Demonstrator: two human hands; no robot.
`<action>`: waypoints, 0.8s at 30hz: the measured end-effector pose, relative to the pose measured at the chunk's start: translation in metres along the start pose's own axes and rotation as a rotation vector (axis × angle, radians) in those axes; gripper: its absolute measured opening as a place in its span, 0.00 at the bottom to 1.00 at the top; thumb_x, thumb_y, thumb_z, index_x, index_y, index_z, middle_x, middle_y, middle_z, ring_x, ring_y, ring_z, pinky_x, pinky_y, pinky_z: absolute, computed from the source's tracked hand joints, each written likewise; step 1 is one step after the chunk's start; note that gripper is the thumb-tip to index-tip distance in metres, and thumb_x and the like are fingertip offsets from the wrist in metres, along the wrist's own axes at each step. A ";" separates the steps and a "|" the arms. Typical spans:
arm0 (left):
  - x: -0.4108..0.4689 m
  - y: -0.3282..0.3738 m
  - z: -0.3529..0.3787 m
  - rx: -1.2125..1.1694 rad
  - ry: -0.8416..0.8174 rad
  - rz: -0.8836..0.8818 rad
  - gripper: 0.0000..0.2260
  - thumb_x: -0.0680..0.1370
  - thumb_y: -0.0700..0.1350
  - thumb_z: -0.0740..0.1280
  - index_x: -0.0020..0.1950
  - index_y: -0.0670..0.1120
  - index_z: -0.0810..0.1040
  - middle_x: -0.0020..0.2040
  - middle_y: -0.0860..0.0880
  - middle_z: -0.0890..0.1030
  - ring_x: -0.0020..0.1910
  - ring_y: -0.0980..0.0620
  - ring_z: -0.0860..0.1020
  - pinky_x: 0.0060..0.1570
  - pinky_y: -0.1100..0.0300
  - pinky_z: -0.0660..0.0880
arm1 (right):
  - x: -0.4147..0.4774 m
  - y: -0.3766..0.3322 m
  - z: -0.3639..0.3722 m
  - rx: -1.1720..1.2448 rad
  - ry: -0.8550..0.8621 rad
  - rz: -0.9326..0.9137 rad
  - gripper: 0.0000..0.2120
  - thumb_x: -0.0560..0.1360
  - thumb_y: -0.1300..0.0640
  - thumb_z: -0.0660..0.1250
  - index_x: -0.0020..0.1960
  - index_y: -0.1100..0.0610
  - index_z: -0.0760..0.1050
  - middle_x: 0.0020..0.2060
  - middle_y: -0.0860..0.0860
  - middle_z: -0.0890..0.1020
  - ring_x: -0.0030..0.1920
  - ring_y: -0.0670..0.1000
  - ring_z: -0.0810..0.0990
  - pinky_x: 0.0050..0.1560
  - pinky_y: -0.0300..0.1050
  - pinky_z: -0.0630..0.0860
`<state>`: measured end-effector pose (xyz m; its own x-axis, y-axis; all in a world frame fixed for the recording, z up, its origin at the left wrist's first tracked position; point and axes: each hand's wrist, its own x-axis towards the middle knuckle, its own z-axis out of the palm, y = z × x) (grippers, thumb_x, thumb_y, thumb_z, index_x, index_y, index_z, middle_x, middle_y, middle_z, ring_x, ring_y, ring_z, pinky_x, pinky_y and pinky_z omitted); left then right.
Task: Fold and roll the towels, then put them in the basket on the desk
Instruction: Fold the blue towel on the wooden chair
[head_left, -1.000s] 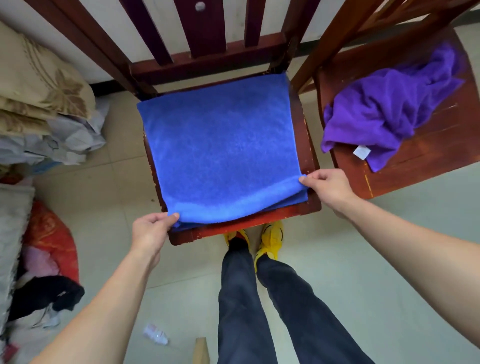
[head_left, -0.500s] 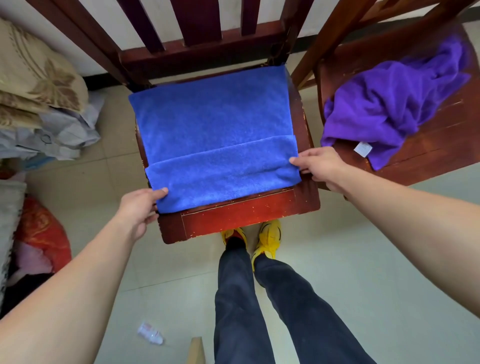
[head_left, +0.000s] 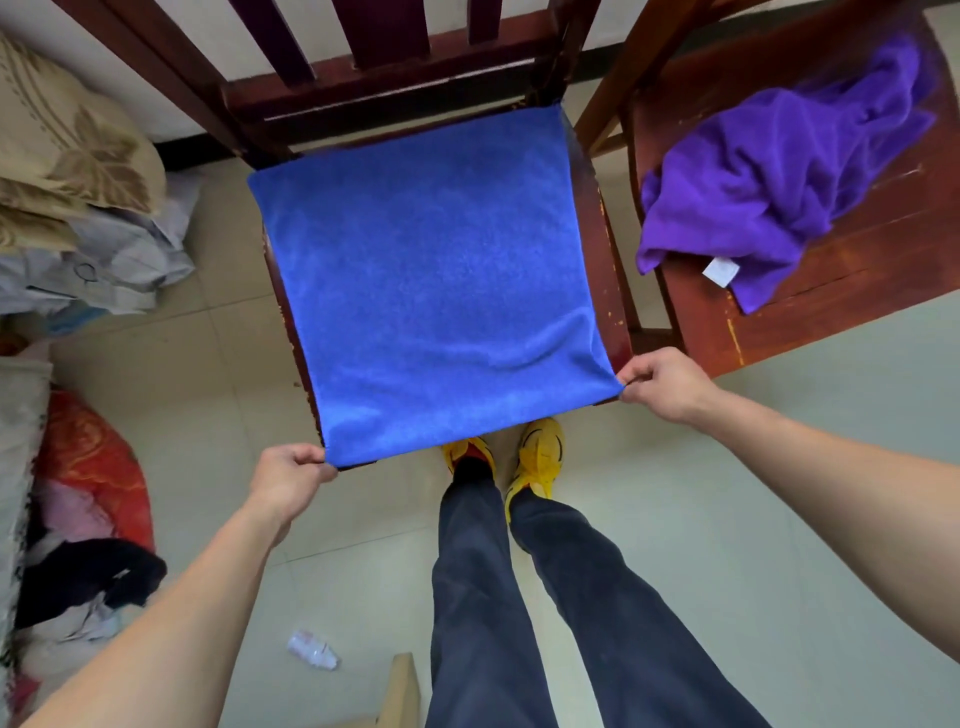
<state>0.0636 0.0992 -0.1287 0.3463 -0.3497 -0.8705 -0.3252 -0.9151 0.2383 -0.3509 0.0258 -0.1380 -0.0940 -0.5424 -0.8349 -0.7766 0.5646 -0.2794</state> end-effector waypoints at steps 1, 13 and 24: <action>0.001 0.000 0.002 -0.001 -0.026 -0.005 0.06 0.70 0.31 0.71 0.38 0.41 0.78 0.36 0.45 0.76 0.36 0.49 0.70 0.35 0.61 0.65 | 0.001 -0.001 0.004 0.022 -0.018 0.001 0.05 0.68 0.62 0.74 0.38 0.53 0.81 0.29 0.47 0.76 0.31 0.48 0.71 0.36 0.42 0.68; 0.002 -0.013 0.007 -0.003 -0.135 -0.015 0.11 0.71 0.38 0.74 0.34 0.44 0.73 0.34 0.47 0.72 0.35 0.49 0.67 0.36 0.58 0.65 | -0.002 0.015 0.018 0.088 -0.034 0.005 0.07 0.67 0.59 0.77 0.37 0.60 0.80 0.26 0.52 0.76 0.30 0.51 0.75 0.42 0.54 0.79; 0.004 -0.021 0.022 -0.213 -0.026 -0.166 0.11 0.70 0.36 0.75 0.36 0.42 0.73 0.37 0.44 0.77 0.39 0.49 0.76 0.49 0.52 0.76 | -0.011 0.007 0.031 0.371 0.035 0.257 0.12 0.68 0.59 0.77 0.35 0.56 0.73 0.36 0.53 0.82 0.40 0.53 0.83 0.35 0.43 0.76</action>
<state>0.0525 0.1219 -0.1465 0.3562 -0.1888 -0.9151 -0.0723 -0.9820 0.1745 -0.3363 0.0551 -0.1454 -0.2805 -0.3722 -0.8847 -0.4503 0.8651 -0.2212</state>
